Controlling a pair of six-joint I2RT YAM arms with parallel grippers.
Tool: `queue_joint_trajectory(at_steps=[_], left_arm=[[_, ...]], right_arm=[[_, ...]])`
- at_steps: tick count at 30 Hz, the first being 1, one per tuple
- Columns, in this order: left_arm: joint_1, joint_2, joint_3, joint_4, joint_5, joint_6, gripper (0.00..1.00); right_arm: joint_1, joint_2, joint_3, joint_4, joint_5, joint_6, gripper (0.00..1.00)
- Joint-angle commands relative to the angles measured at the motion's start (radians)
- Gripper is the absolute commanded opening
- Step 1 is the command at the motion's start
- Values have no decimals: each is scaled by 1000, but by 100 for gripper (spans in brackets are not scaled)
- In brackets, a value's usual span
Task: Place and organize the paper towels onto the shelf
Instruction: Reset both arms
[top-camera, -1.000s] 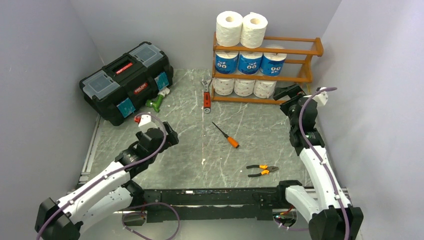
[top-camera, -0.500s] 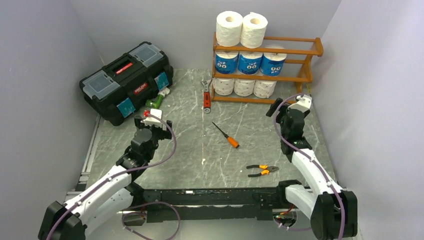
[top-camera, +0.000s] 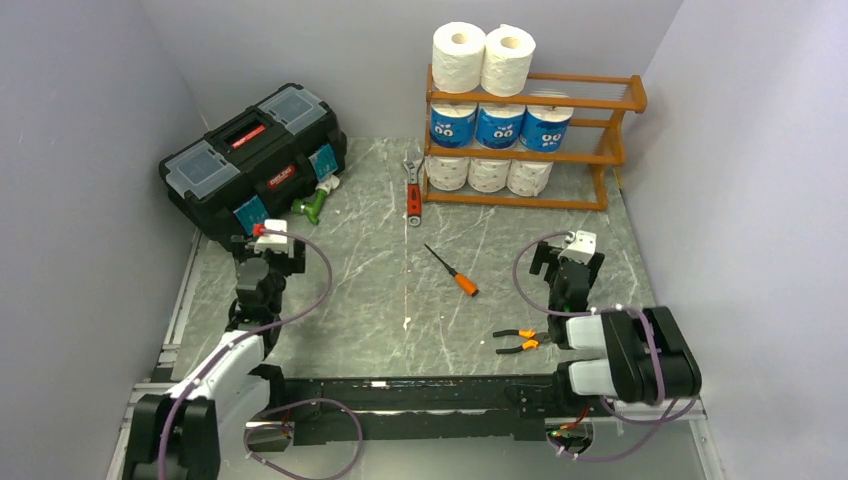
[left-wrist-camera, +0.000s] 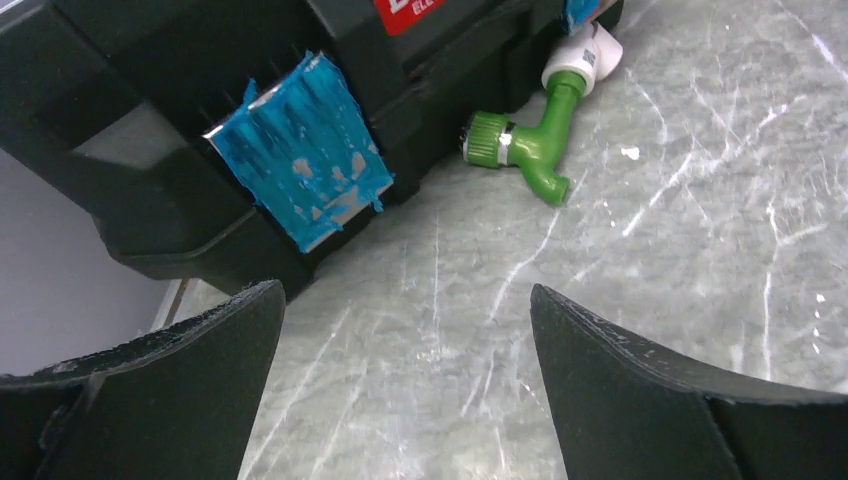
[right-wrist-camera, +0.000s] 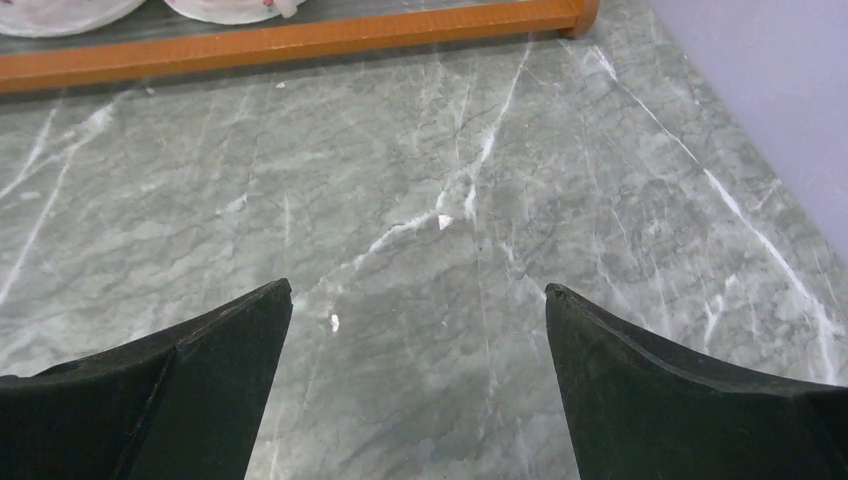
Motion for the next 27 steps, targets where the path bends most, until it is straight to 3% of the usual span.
queue_joint_trajectory(at_steps=[1, 3, 5, 11, 15, 27], left_arm=[[103, 81, -19, 253, 264, -6, 99], [113, 141, -23, 316, 271, -13, 99], [124, 212, -22, 384, 284, -24, 99], [127, 425, -50, 585, 417, 20, 99], [161, 453, 23, 488, 148, -120, 99], [137, 462, 34, 486, 106, -101, 99]], right_arm=[[-1, 135, 0, 372, -24, -52, 100], [-1, 200, 52, 338, -3, -78, 100], [-31, 183, 136, 153, -38, -12, 100], [-66, 183, 133, 155, -24, 22, 100], [-66, 181, 137, 149, -16, 16, 100], [-65, 182, 135, 152, -14, 16, 100]])
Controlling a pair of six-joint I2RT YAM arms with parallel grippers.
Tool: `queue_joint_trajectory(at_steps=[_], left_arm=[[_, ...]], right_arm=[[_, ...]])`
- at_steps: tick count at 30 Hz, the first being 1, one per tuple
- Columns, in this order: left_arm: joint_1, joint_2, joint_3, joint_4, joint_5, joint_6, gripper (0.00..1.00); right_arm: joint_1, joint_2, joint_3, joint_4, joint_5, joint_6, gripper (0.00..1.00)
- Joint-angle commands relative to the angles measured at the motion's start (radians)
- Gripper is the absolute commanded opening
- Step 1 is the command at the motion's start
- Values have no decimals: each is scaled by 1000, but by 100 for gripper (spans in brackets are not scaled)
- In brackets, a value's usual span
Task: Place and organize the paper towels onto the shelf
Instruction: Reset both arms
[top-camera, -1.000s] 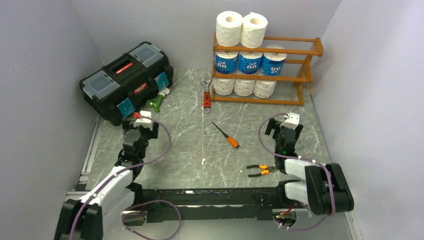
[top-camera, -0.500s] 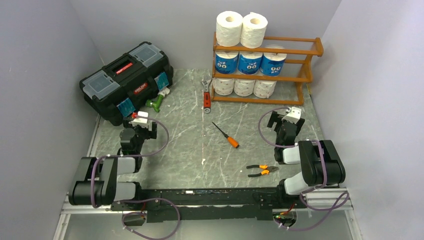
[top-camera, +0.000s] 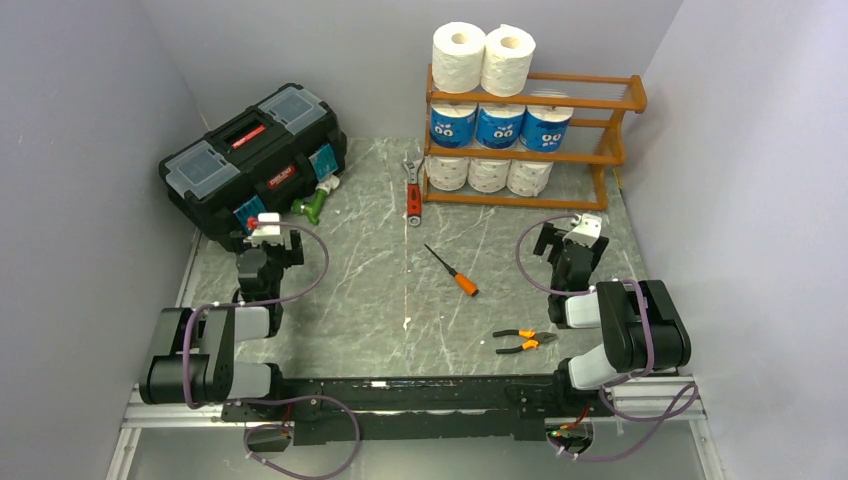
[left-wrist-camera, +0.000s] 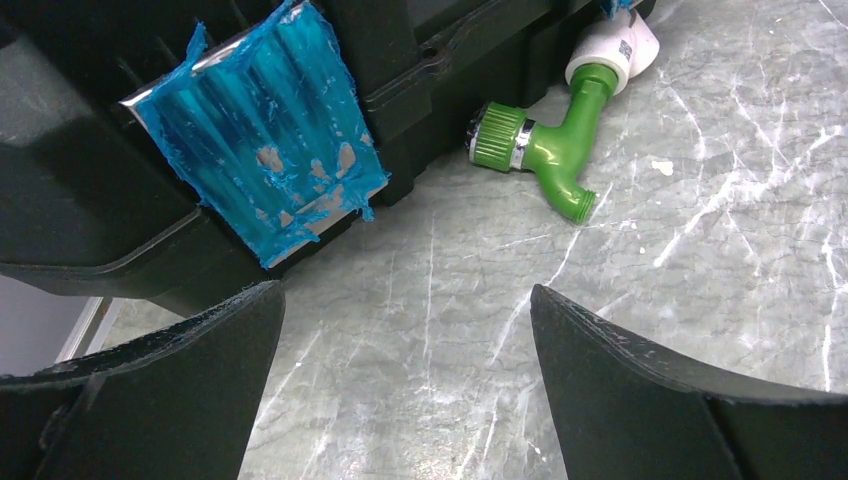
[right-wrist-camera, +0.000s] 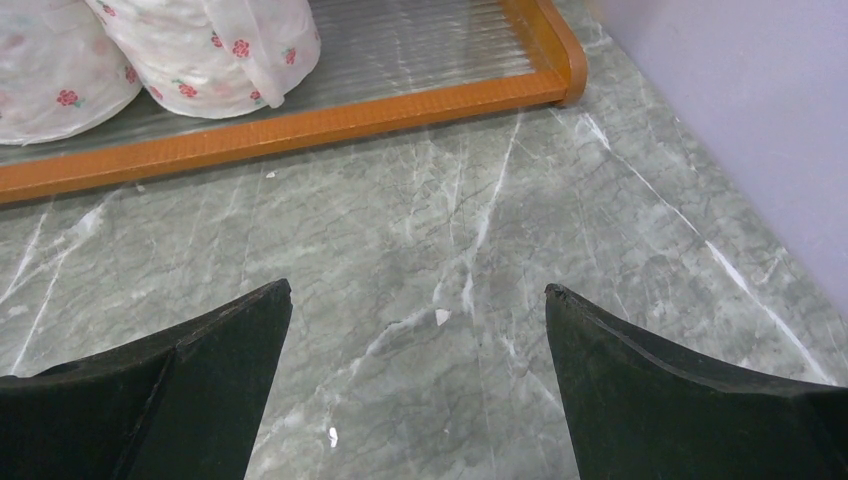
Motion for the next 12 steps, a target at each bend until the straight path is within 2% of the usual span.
queue_joint_trajectory(at_steps=[1, 12], left_arm=[[-16, 2, 21, 46, -37, -14, 99], [-44, 3, 23, 40, -55, 1, 99]], right_arm=[[-1, -13, 9, 31, 9, 15, 100], [-2, -13, 9, 31, 8, 15, 100]])
